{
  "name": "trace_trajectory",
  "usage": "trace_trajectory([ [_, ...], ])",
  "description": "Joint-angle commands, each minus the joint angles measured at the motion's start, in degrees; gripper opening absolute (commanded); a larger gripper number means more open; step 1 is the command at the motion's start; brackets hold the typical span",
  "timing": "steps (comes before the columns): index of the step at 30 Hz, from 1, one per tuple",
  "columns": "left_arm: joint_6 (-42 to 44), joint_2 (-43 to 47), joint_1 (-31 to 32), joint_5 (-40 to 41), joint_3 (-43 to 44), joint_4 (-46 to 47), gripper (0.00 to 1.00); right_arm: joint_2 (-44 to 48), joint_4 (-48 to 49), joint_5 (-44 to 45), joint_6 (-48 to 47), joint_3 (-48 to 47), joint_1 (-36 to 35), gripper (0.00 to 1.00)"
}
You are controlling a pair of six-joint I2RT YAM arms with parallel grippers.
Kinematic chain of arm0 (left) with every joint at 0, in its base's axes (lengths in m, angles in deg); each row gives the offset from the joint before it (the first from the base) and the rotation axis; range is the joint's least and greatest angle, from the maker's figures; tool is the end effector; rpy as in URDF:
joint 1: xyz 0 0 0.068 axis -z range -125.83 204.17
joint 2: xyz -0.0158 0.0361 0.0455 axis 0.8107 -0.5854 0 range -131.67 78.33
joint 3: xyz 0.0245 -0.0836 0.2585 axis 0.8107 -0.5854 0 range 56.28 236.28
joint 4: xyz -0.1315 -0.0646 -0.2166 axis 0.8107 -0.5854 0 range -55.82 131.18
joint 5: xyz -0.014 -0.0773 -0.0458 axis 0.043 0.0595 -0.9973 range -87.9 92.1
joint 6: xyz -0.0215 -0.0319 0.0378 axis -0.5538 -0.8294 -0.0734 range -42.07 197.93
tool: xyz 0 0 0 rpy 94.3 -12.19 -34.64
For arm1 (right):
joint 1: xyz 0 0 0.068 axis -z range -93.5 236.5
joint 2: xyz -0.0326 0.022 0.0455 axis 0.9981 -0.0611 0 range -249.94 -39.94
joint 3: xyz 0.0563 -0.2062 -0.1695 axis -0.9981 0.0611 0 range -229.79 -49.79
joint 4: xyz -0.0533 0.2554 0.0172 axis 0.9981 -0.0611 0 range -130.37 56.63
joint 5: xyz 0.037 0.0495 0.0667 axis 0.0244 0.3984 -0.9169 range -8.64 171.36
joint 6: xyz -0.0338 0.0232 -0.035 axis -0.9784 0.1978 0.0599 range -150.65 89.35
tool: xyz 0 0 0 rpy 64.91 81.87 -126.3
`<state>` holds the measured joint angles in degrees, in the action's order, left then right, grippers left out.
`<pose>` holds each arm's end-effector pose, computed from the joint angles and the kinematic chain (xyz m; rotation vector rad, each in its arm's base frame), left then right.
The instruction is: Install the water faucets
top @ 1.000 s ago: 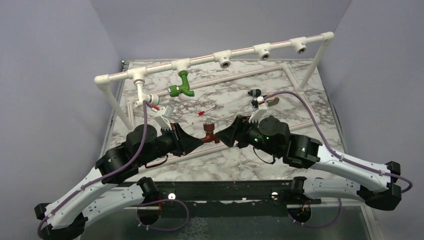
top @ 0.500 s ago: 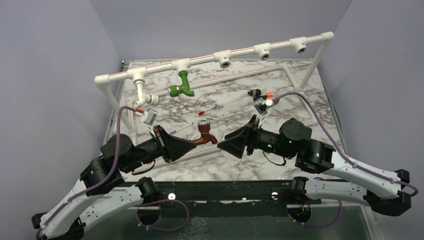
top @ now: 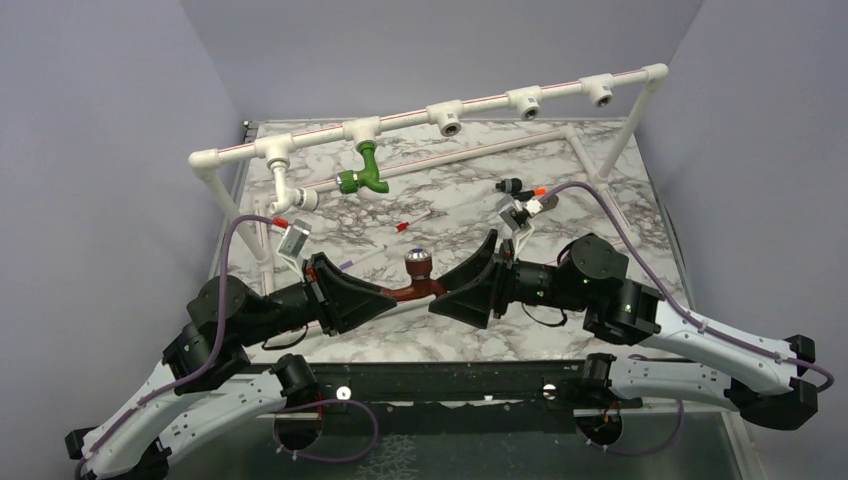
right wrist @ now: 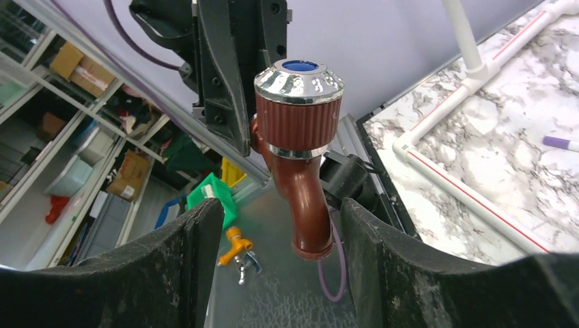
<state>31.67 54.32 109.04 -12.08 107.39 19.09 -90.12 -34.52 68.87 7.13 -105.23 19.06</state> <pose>0.0377 -0.0686 0.3954 0.3567 1.6736 -1.5633 0.0688 0.1856 0.4063 -0.6382 1.6174 1.5891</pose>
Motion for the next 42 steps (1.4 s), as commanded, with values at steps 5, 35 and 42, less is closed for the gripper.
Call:
trace_trajectory([
  [5, -2.5, 1.6, 0.0, -4.9, -2.7, 10.7, 0.00, -2.0, 9.3, -7.7, 1.5, -1.0, -0.1, 0.64],
  [35, -2.5, 0.9, 0.0, -4.2, -2.8, 10.4, 0.00, -1.3, 7.7, -6.1, -0.3, 0.3, -0.1, 0.01],
  [42, -0.9, -1.2, 0.0, -2.9, -0.9, 8.1, 0.44, 0.0, 2.6, -1.5, -3.9, -1.0, -0.1, 0.01],
])
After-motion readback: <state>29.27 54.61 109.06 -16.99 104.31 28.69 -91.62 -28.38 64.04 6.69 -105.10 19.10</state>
